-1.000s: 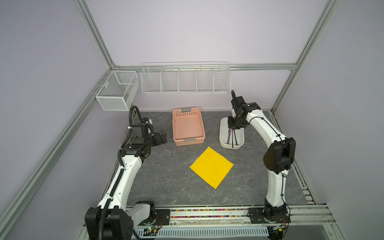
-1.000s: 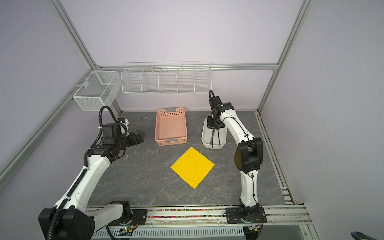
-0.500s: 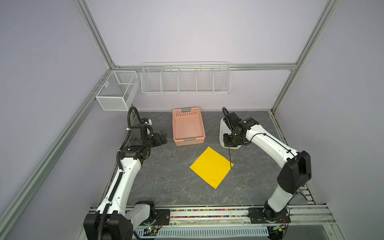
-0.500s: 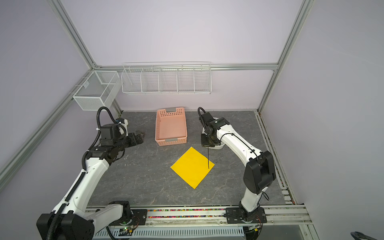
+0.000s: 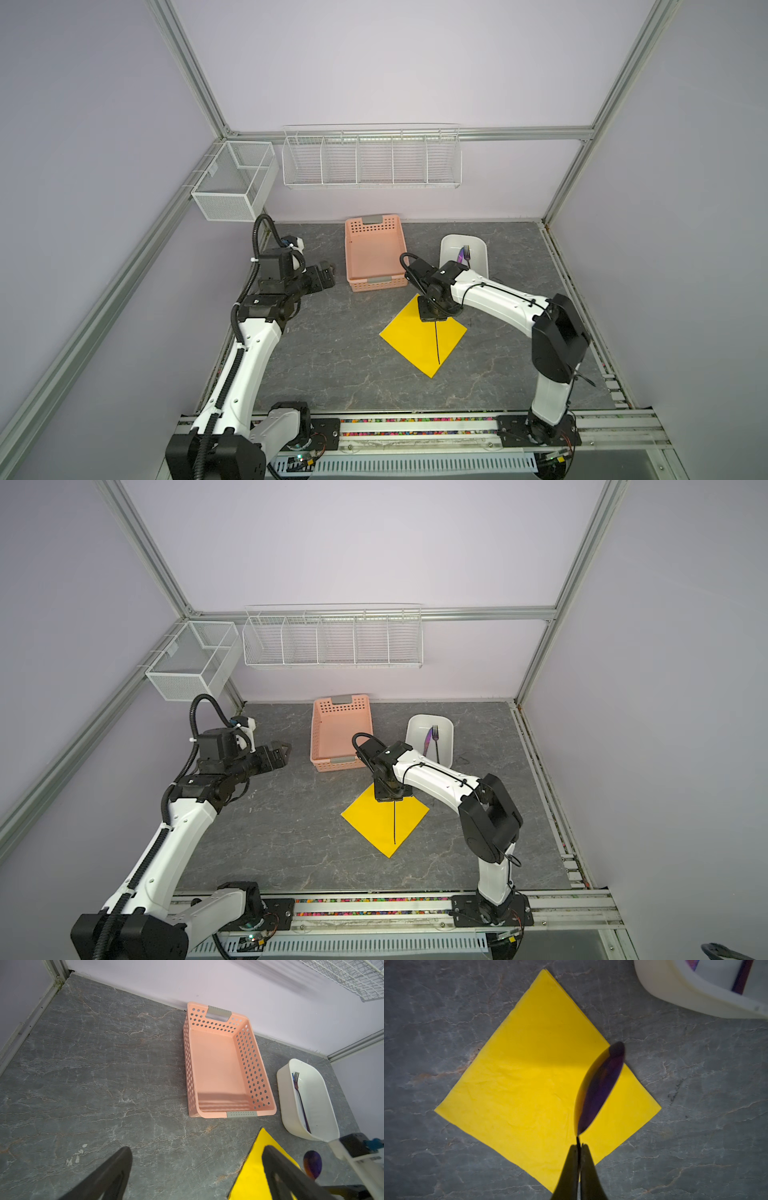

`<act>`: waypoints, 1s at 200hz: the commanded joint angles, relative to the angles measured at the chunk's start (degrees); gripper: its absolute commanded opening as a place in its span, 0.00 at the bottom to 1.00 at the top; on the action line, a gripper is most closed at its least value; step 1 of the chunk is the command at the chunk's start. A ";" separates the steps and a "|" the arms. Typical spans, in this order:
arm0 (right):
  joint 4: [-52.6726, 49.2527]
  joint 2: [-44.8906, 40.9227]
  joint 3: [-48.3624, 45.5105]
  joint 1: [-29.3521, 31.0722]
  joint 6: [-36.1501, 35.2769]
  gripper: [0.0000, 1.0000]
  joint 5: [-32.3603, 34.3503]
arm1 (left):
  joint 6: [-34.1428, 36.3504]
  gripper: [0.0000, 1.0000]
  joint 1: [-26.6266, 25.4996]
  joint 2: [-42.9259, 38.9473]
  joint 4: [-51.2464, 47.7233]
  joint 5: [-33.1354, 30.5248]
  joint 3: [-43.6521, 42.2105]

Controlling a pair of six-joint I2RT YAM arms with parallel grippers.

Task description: Place the utensils on the paper napkin and roll it up

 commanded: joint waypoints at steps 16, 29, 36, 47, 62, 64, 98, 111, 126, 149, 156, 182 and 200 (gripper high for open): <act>2.10 5.33 5.05 1.20 3.42 0.06 2.67 | -0.85 0.97 0.23 -0.85 0.91 1.69 -0.99; 2.10 7.73 7.19 1.43 2.98 0.06 2.41 | -0.95 0.97 0.23 -0.78 1.00 1.78 -1.01; 2.12 8.66 7.85 1.48 2.85 0.06 2.43 | -0.92 0.97 0.23 -0.76 1.00 1.82 -1.00; 2.10 9.96 8.92 1.47 2.64 0.06 2.37 | -0.95 0.97 0.23 -0.72 1.00 1.80 -1.08; 2.04 11.59 10.08 1.48 2.16 0.06 2.79 | -0.91 0.97 0.23 -0.68 1.00 1.91 -1.09; 1.95 11.80 10.27 1.47 2.13 0.06 2.88 | -0.87 0.97 0.23 -0.64 1.00 1.92 -1.10; 1.19 14.48 12.56 1.42 1.50 0.06 4.13 | -1.04 0.97 0.23 -0.29 1.09 2.04 -1.10; 1.57 14.95 12.64 1.22 1.37 0.07 4.42 | -1.06 0.97 0.23 -0.22 1.09 2.05 -1.10; 2.01 15.48 12.79 1.04 1.40 0.07 4.42 | -1.01 0.97 0.23 -0.21 1.09 2.02 -1.10; 2.09 16.90 13.33 0.78 1.33 0.06 4.66 | -1.04 0.98 0.23 -0.31 1.00 1.94 -1.10; 2.05 17.28 13.41 0.69 1.26 0.07 4.31 | -1.04 0.97 0.23 -0.35 1.00 1.92 -1.10; 4.22 18.14 13.68 0.50 1.31 0.06 3.88 | -0.95 0.97 0.23 -0.33 0.91 1.82 -1.07; 4.97 18.17 13.43 0.50 1.46 0.06 3.56 | -0.97 0.97 0.23 -0.16 0.96 1.80 -1.08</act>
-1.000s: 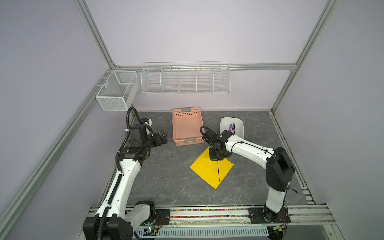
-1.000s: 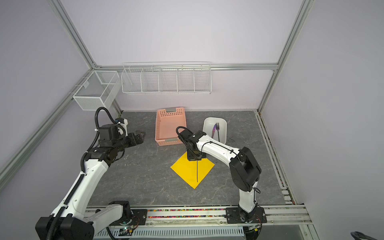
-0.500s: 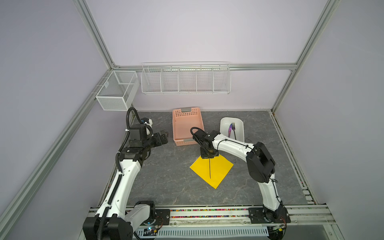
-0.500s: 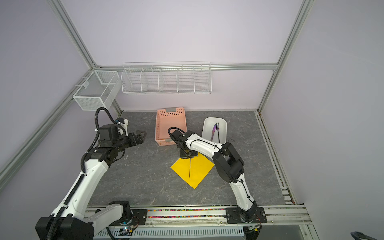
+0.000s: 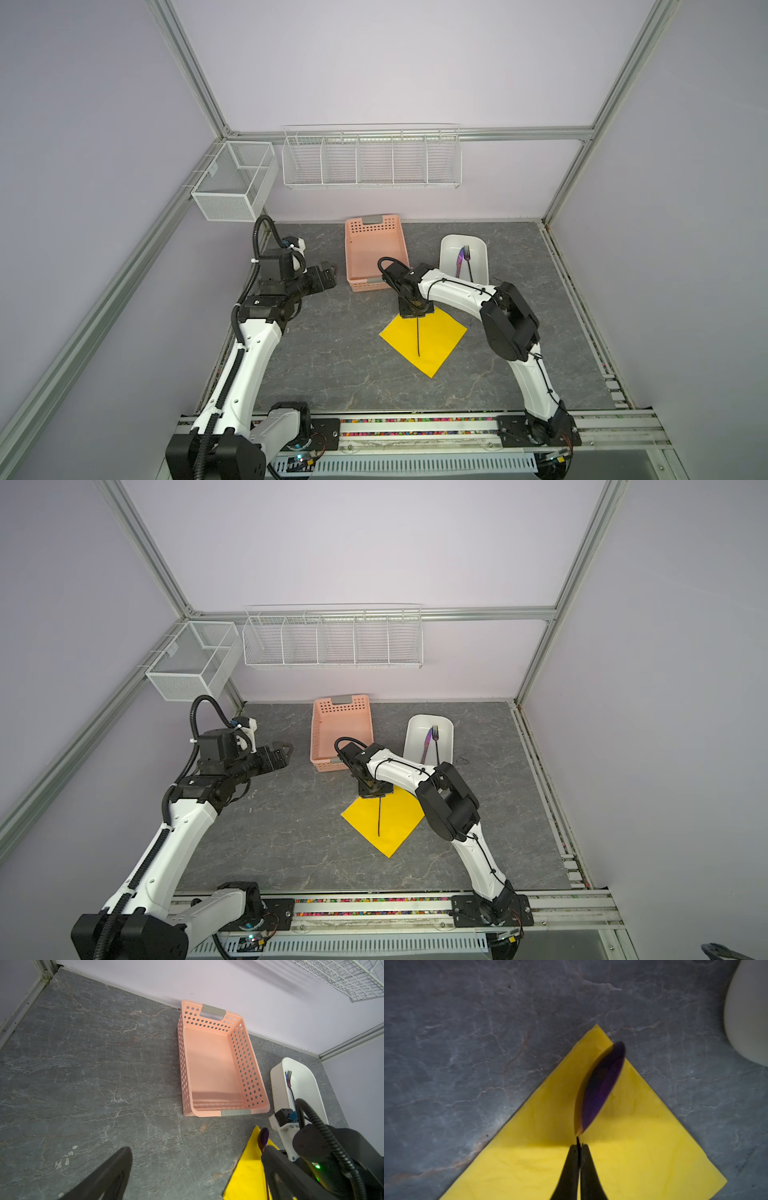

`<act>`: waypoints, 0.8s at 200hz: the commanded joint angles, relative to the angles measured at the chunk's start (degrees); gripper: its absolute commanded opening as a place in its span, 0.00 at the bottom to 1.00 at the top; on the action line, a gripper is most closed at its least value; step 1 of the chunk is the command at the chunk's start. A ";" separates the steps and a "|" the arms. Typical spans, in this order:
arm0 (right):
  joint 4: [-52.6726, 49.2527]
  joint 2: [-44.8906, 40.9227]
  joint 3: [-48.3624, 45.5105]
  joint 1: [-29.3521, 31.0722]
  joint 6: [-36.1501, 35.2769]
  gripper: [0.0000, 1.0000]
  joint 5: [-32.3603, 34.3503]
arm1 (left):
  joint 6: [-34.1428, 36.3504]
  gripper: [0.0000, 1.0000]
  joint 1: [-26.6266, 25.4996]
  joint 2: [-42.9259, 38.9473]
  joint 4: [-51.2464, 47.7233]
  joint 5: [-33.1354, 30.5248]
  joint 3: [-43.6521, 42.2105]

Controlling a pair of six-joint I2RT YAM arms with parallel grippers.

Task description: Place the utensils on the paper napkin and roll it up

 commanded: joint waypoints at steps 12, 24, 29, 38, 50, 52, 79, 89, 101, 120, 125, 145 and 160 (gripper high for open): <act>2.17 0.31 0.14 -0.44 0.26 0.07 -0.12 | -0.40 0.97 0.23 -0.04 0.18 0.19 -0.52; 3.05 0.09 -0.50 -0.46 0.36 0.09 -0.59 | -0.45 0.97 0.23 -0.06 0.11 -0.03 -0.53; 3.35 -0.07 -0.76 -0.50 0.39 0.10 -0.96 | -0.37 0.97 0.23 -0.10 0.04 -0.11 -0.53; 4.02 -0.25 -1.18 -0.74 0.44 0.14 -1.62 | -0.36 0.97 0.23 -0.01 0.02 -0.15 -0.53; 4.57 -0.35 -1.57 -0.92 0.36 0.18 -2.56 | -0.36 0.97 0.23 -0.08 0.02 -0.18 -0.53; 4.61 -0.35 -1.59 -0.97 0.36 0.19 -2.70 | -0.38 0.97 0.23 -0.06 0.02 -0.21 -0.53; 5.82 -0.93 -2.54 -1.22 0.39 0.25 -4.05 | -0.36 0.97 0.23 0.04 0.00 -0.32 -0.51; 6.20 -1.11 -2.86 -1.34 0.38 0.25 -4.42 | -0.36 0.97 0.23 0.11 -0.04 -0.33 -0.53; 6.36 -1.12 -3.03 -1.45 0.48 0.25 -4.57 | -0.36 0.97 0.23 0.06 0.02 -0.36 -0.52; 6.69 -1.06 -3.36 -1.69 0.48 0.25 -4.88 | -0.35 0.97 0.23 0.11 -0.07 -0.34 -0.53; 6.80 -1.08 -3.47 -1.79 0.48 0.24 -4.94 | -0.36 0.97 0.23 0.12 -0.07 -0.42 -0.53; 7.22 -1.04 -3.81 -1.99 0.36 0.22 -5.11 | -0.24 0.97 0.23 0.08 -0.08 -0.38 -0.53; 7.35 -1.13 -3.91 -2.24 0.37 0.20 -5.14 | -0.27 0.97 0.23 0.06 -0.08 -0.43 -0.53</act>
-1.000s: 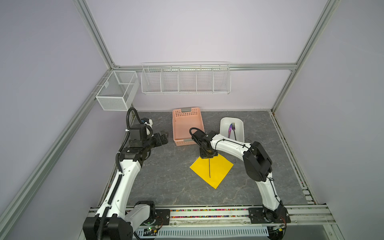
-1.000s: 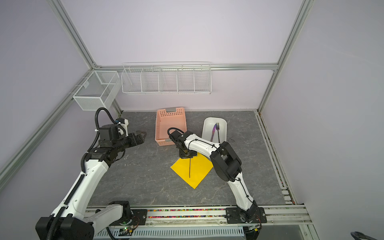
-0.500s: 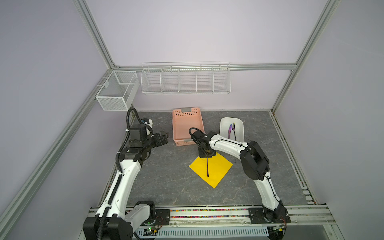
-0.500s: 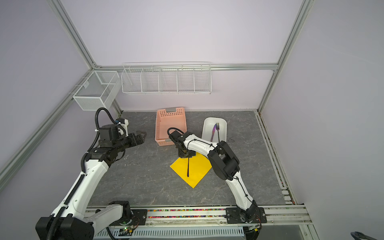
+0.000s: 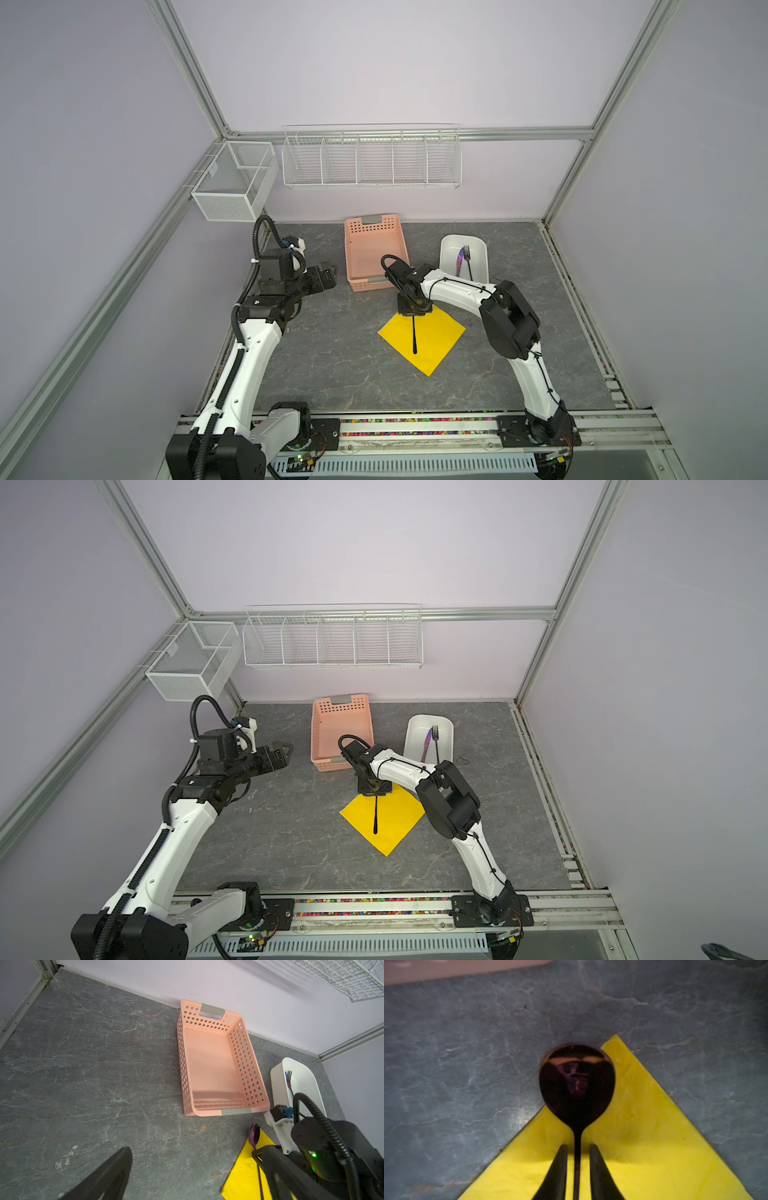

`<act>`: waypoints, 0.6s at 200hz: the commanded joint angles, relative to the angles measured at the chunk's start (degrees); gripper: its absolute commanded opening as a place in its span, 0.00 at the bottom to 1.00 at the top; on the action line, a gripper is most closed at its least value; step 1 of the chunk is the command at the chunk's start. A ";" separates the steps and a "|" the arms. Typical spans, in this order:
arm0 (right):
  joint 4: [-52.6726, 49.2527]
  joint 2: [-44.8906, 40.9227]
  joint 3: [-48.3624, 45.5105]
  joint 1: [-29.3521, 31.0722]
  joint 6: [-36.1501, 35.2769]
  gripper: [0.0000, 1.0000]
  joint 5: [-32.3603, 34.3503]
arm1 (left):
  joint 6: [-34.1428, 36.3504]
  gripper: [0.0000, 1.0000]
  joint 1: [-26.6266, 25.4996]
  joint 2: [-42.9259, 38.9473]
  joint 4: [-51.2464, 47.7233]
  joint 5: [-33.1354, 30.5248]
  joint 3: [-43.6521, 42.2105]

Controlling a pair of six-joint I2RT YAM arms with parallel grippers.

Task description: Place the utensils on the paper napkin and roll it up

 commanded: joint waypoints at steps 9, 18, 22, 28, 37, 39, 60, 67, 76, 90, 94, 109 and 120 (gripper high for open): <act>1.36 -1.01 -1.42 -0.67 0.28 0.19 -0.77 | -0.27 0.97 0.23 0.01 -0.05 -0.48 -0.53; 1.29 -0.98 -1.31 -0.63 0.17 0.18 -0.76 | -0.28 0.97 0.23 0.01 -0.05 -0.49 -0.53; 1.25 -0.96 -1.24 -0.68 0.17 0.18 -0.79 | -0.29 0.97 0.23 0.01 -0.08 -0.54 -0.51; 1.27 -1.01 -1.31 -0.77 0.09 0.17 -0.83 | -0.21 0.97 0.23 -0.03 -0.13 -0.65 -0.53; 1.27 -1.01 -1.34 -0.72 0.06 0.16 -0.70 | -0.20 0.97 0.23 -0.05 -0.14 -0.68 -0.53; 1.27 -0.97 -1.37 -0.74 0.08 0.16 -0.67 | -0.18 0.97 0.23 -0.07 -0.14 -0.71 -0.53; 1.38 -1.00 -1.47 -0.70 0.04 0.14 -0.87 | -0.21 0.97 0.23 -0.12 -0.23 -0.83 -0.53; 1.53 -0.94 -1.43 -0.72 0.04 0.13 -0.99 | -0.20 0.97 0.23 -0.17 -0.23 -0.85 -0.53; 1.54 -0.94 -1.36 -0.77 0.00 0.12 -1.06 | -0.12 0.97 0.23 -0.14 -0.23 -0.85 -0.53; 1.62 -1.08 -1.24 -0.77 -0.09 0.11 -1.01 | -0.12 0.97 0.23 -0.22 -0.23 -0.94 -0.53; 1.70 -1.18 -1.28 -0.77 -0.16 0.10 -0.97 | -0.12 0.97 0.23 -0.18 -0.22 -0.98 -0.53; 1.76 -1.52 -1.12 -0.78 -0.28 0.09 -0.77 | -0.10 0.97 0.23 -0.24 -0.22 -0.96 -0.53; 2.04 -1.79 -1.12 -0.70 -0.49 0.08 -0.61 | -0.12 0.97 0.23 -0.17 -0.22 -0.96 -0.53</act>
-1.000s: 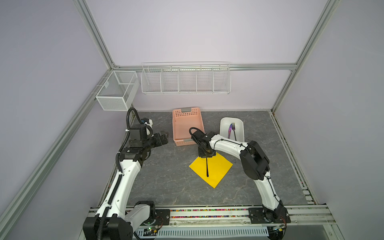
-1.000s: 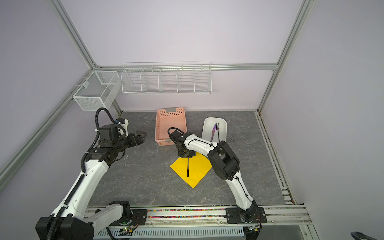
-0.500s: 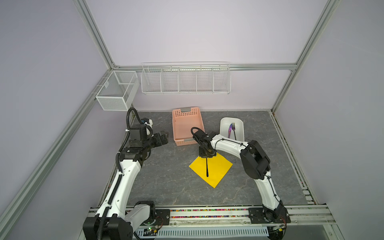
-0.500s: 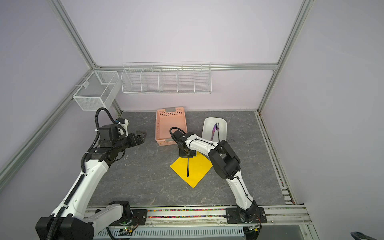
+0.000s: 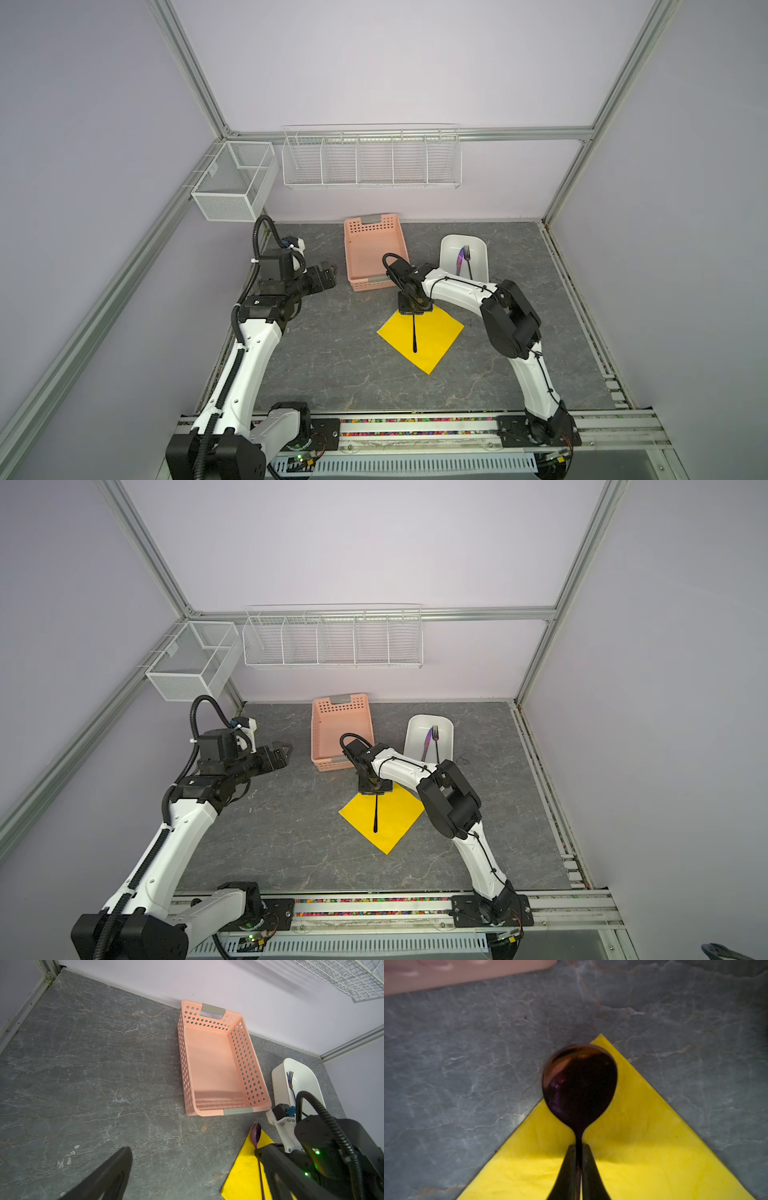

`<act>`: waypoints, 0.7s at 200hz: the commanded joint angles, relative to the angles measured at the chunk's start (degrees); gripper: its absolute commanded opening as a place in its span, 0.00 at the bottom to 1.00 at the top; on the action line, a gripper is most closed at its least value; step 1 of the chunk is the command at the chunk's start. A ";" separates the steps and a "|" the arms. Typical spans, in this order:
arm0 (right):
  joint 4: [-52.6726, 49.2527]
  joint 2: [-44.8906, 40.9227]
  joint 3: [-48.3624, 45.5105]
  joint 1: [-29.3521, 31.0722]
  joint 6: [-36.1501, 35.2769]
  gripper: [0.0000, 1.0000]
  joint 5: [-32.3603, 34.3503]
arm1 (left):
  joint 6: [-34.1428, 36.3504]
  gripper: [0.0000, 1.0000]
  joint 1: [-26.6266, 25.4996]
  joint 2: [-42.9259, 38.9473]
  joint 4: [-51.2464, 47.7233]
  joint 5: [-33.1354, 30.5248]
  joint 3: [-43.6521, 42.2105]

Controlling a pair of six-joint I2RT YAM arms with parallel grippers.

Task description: Place the utensils on the paper napkin and roll it up

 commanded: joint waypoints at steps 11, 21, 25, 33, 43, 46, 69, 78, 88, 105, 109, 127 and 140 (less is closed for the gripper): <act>1.27 -1.85 -0.92 -0.23 -0.51 0.07 -0.35 | -0.12 0.97 0.23 -0.24 -0.22 -0.52 -0.53; 1.39 -1.78 -0.71 -0.35 -0.60 0.07 -0.31 | -0.10 0.97 0.23 -0.22 -0.22 -0.61 -0.53; 1.45 -1.72 -0.70 -0.34 -0.68 0.07 -0.34 | -0.12 0.97 0.23 -0.17 -0.22 -0.65 -0.53; 1.47 -1.48 -0.49 -0.33 -0.88 0.07 -0.48 | -0.11 0.97 0.23 -0.19 -0.23 -0.63 -0.53; 1.65 -1.32 -0.31 -0.31 -1.03 0.07 -0.78 | -0.04 0.98 0.23 -0.08 -0.27 -0.64 -0.53; 1.69 -1.22 -0.24 -0.25 -1.05 0.07 -0.83 | -0.03 0.97 0.23 -0.08 -0.23 -0.68 -0.53; 2.37 -0.65 -0.24 -0.24 -1.48 0.07 -1.34 | -0.03 0.97 0.23 -0.07 -0.31 -0.70 -0.50; 2.29 -0.35 -0.31 -0.22 -1.67 0.07 -1.60 | -0.05 0.97 0.27 -0.06 -0.36 -0.74 -0.53; 2.11 -0.12 -0.66 -0.23 -1.69 0.06 -1.79 | 0.01 0.97 0.23 0.01 -0.31 -0.76 -0.53; 1.99 -0.59 -2.20 -0.21 -1.06 0.07 -1.84 | -0.03 0.97 0.23 0.06 -0.32 -0.73 -0.52; 1.80 -0.86 -2.58 -0.28 -0.80 0.07 -1.78 | -0.03 0.97 0.23 0.09 -0.33 -0.75 -0.53; 1.02 -2.25 -5.01 -0.25 0.16 0.07 -1.32 | -0.03 0.97 0.23 0.18 -0.33 -0.68 -0.53; 0.66 -3.58 -7.11 -0.30 0.76 0.07 -0.98 | -0.03 0.97 0.23 0.19 -0.23 -0.65 -0.58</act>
